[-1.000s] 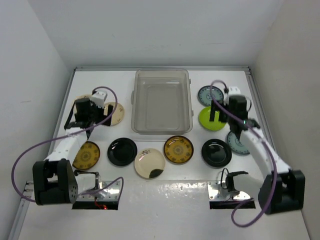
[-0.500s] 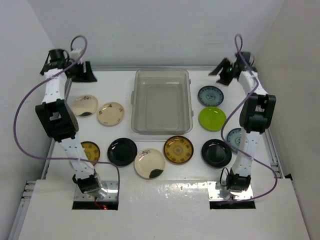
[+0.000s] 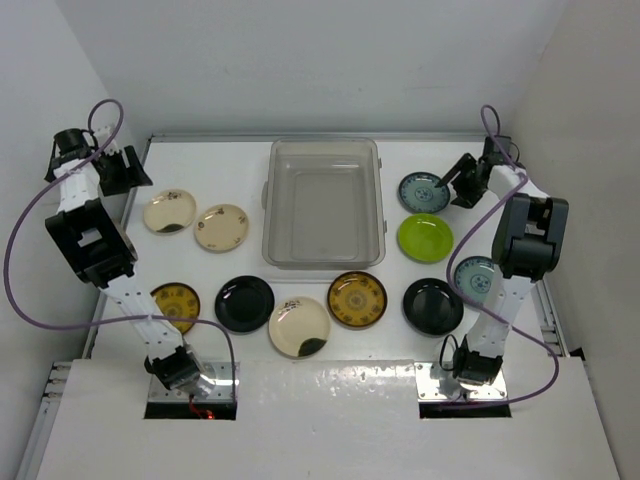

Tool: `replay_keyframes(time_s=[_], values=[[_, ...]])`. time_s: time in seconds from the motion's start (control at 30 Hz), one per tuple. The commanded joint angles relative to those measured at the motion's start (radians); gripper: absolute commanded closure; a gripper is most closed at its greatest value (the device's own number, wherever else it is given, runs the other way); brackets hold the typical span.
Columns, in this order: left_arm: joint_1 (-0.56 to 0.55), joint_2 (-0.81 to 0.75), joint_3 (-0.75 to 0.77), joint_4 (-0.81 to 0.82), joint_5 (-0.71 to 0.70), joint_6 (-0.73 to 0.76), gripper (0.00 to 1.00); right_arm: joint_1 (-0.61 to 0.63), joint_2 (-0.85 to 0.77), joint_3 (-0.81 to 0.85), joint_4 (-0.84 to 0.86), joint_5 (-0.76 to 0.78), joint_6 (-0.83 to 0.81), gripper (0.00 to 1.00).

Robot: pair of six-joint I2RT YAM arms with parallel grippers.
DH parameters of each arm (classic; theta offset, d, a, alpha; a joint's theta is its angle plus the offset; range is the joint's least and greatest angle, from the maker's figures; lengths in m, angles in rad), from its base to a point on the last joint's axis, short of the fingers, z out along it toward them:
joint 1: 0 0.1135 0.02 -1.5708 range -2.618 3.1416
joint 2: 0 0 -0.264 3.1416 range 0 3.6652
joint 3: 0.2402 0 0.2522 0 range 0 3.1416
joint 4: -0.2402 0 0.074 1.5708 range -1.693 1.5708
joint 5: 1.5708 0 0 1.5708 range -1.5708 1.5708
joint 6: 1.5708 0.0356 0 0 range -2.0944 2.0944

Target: Place the plates into the plastic bin on the countertop

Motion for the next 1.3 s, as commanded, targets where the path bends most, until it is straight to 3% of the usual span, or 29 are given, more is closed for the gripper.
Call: replay_keyframes(time_s=[0.0,0.13,0.3,0.6,0.73,1.0,1.17,1.27], values=[[0.025,0.042,0.003,0.023,-0.001,0.018,0.26,-0.006,-0.08,-0.052,0.053,0.04,-0.007,0.35],[0.053,0.08,-0.032,0.023,0.008,0.058,0.26,-0.024,-0.066,-0.049,0.09,0.065,0.004,0.35],[0.062,0.102,-0.08,0.023,0.039,0.076,0.26,-0.033,0.093,0.036,0.156,-0.114,0.038,0.38],[0.082,0.136,-0.175,0.023,0.128,0.067,0.32,0.005,0.159,0.005,0.262,-0.119,0.085,0.61],[0.082,0.136,-0.2,0.023,0.128,0.087,0.32,0.005,0.152,-0.002,0.271,-0.111,0.108,0.54],[0.082,0.125,-0.23,0.023,0.119,0.119,0.32,0.028,0.175,-0.027,0.306,-0.127,0.139,0.54],[0.082,0.116,-0.239,0.023,0.14,0.11,0.32,0.059,0.208,-0.027,0.363,-0.136,0.185,0.6],[0.082,0.116,-0.239,0.023,0.14,0.11,0.32,0.06,0.234,-0.007,0.369,-0.141,0.216,0.7]])
